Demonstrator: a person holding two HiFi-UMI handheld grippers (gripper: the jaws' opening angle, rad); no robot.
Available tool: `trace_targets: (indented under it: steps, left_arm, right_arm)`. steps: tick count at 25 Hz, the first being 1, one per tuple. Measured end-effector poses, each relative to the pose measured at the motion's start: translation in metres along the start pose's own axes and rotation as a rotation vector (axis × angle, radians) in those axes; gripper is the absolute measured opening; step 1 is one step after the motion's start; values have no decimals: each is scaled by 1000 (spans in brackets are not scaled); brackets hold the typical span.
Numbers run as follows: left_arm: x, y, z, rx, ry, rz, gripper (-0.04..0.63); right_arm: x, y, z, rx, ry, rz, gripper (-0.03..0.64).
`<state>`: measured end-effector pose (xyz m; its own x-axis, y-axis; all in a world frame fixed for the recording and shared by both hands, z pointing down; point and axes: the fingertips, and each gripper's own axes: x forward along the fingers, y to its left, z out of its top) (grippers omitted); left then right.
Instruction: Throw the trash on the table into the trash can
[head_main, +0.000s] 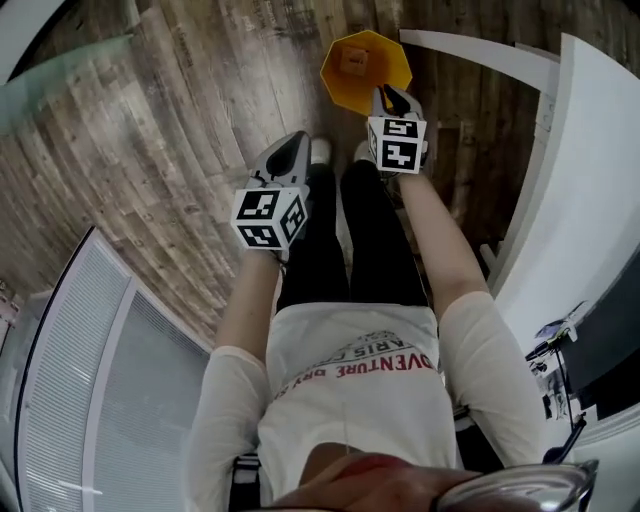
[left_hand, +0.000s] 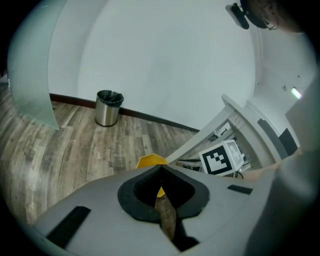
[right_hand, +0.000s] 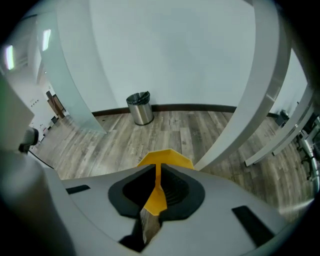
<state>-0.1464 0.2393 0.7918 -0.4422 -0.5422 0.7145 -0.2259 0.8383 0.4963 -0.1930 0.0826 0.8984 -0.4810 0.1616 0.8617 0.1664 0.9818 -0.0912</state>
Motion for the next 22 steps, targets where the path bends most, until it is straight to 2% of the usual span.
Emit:
trace_targets:
  steps: [2,8,11,14,16,19,22]
  left_arm:
    - [-14,-19,25,19,-28,-24,23]
    - [-63,-88,115,152,-107,-91,23]
    - [-97,-135,150,219,-142,-163,23]
    - [-131,-182,188,335,-166,-239,22]
    - [-153,-215,201,385,-154,-292,23]
    - [-180,-267,210,440,-148,-383,23]
    - [-192,-325,220,536,-174,-483,22]
  right_arm:
    - [-34,4,24,7,-51,-4,40]
    - [-143,17,107,28,-177,39,32]
    - [-206,18,146,27,-250,28,31]
    - [-275,15,191,50,-365,-24,29]
    - [-328,8,209,86,-438,-76,28]
    - [-400,-5,212,149,-527,-149,26]
    - [-457,-34,202,231,-600,-228,26]
